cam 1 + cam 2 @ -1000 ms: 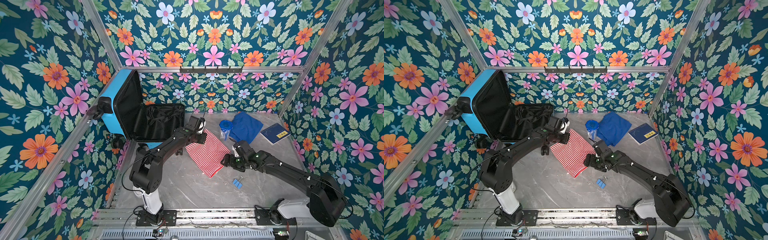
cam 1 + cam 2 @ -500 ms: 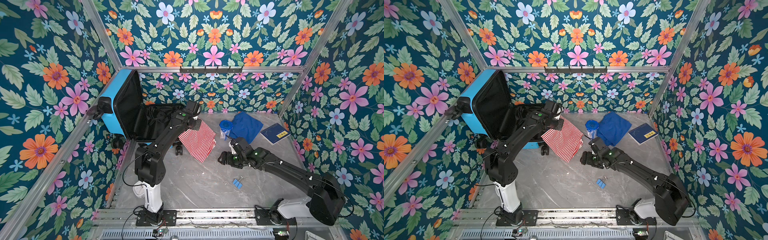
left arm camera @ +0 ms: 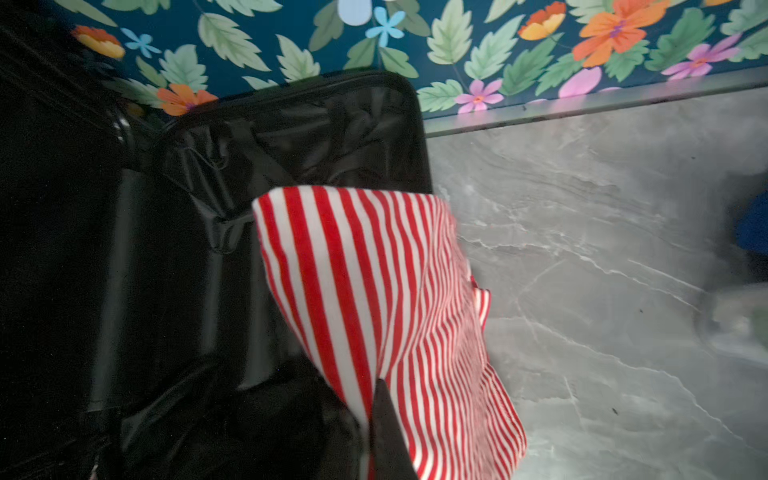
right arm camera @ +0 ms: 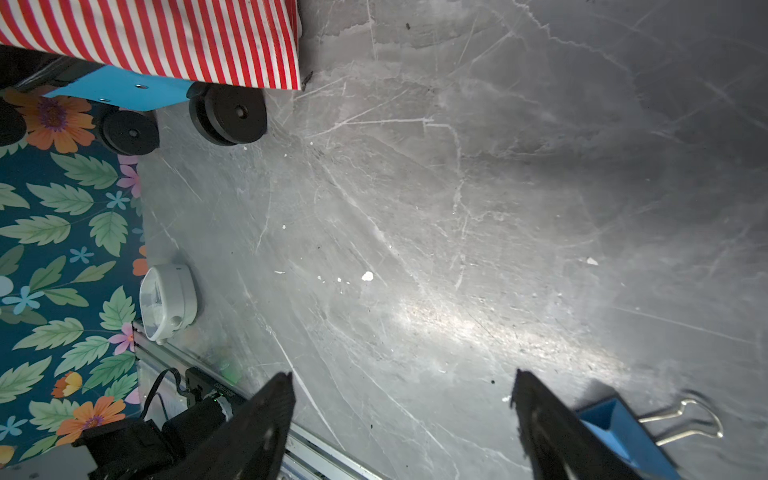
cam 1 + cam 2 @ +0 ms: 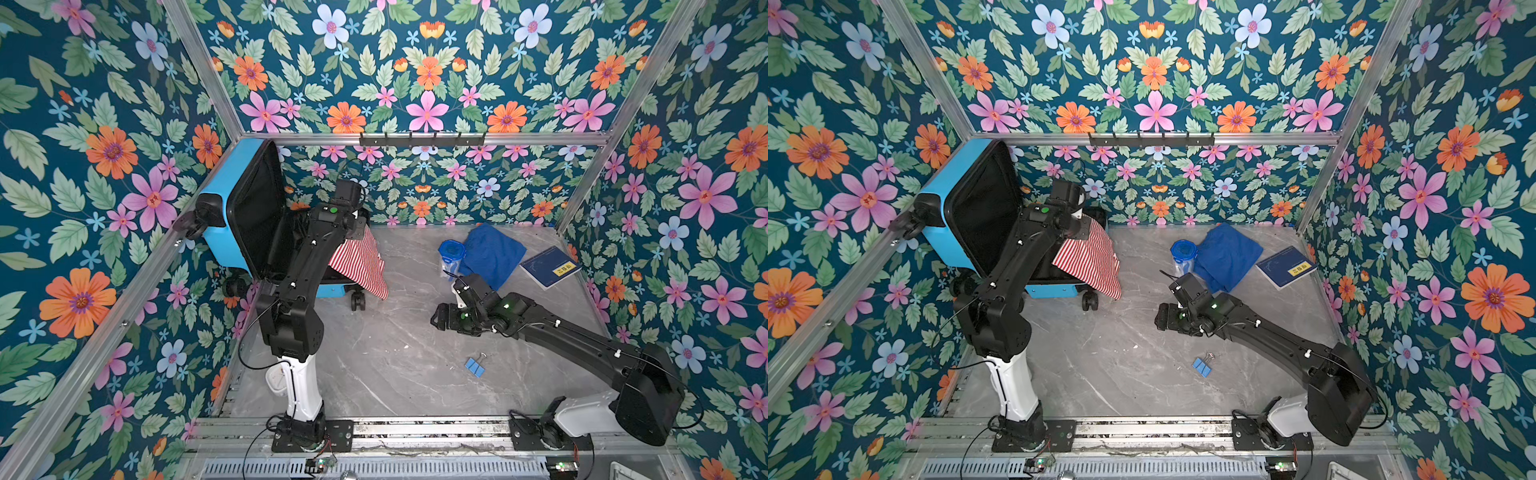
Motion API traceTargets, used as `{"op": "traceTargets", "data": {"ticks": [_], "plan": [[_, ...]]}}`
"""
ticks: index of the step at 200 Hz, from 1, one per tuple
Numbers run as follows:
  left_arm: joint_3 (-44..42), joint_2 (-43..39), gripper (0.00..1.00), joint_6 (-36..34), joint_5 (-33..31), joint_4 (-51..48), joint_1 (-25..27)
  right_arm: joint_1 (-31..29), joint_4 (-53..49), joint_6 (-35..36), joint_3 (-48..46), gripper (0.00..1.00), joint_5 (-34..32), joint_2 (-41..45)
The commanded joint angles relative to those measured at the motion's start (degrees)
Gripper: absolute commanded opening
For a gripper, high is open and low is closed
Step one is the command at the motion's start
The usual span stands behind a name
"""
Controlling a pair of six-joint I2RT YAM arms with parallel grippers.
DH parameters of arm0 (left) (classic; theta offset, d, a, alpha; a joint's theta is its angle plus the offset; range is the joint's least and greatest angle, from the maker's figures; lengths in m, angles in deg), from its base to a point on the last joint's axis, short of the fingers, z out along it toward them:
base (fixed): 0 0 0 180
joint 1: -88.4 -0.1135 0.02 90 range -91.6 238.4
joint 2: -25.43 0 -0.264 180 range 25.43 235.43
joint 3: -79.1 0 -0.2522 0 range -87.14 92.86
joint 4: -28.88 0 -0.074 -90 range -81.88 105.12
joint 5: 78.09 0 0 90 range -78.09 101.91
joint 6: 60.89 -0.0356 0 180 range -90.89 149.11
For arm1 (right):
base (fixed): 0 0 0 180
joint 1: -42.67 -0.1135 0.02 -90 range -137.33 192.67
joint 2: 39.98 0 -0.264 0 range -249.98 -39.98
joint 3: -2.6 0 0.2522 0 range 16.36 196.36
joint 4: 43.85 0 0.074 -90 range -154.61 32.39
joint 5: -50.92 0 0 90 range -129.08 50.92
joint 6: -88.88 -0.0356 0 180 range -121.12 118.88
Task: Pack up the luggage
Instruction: 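Carry the striped cloth into the suitcase with the left gripper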
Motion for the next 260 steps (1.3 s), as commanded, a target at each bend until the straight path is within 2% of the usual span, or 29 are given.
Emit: {"op": "traceTargets", "data": {"ticks": [1, 80, 143, 199, 230, 238, 248, 260], "plan": [[0.9, 0.4, 0.00, 0.8, -1.1, 0.9, -2.6, -0.6, -1.1, 0.8, 1.0, 0.84, -1.0, -0.7], [2.1, 6.8, 0.00, 0.9, -10.6, 5.5, -8.1, -0.9, -2.2, 1.1, 3.6, 0.84, 0.3, -1.3], [1.4, 10.4, 0.00, 0.6, -15.7, 8.9, -12.1, -0.8, -3.0, 0.4, 3.1, 0.84, 0.2, -0.2], [-0.7, 15.2, 0.00, -0.5, -17.7, 12.5, -15.0, -0.8, -5.1, 0.8, 4.3, 0.84, -0.4, 0.3], [2.1, 19.7, 0.00, 0.7, -18.0, 11.5, -17.0, -0.8, -5.8, 1.0, 4.2, 0.84, -0.6, 1.1], [3.1, 20.4, 0.18, 1.5, -18.5, 10.8, -17.6, -0.8, -5.9, 1.0, 4.0, 0.84, -0.9, 1.5], [3.4, 20.5, 0.46, 2.4, -19.3, 10.6, -18.3, -0.8, -5.9, 0.8, 3.4, 0.84, -1.2, 2.1], [3.2, 19.9, 0.64, 3.1, -20.0, 10.7, -19.0, -0.8, -5.9, 0.5, 2.7, 0.85, -1.7, 2.8]]}}
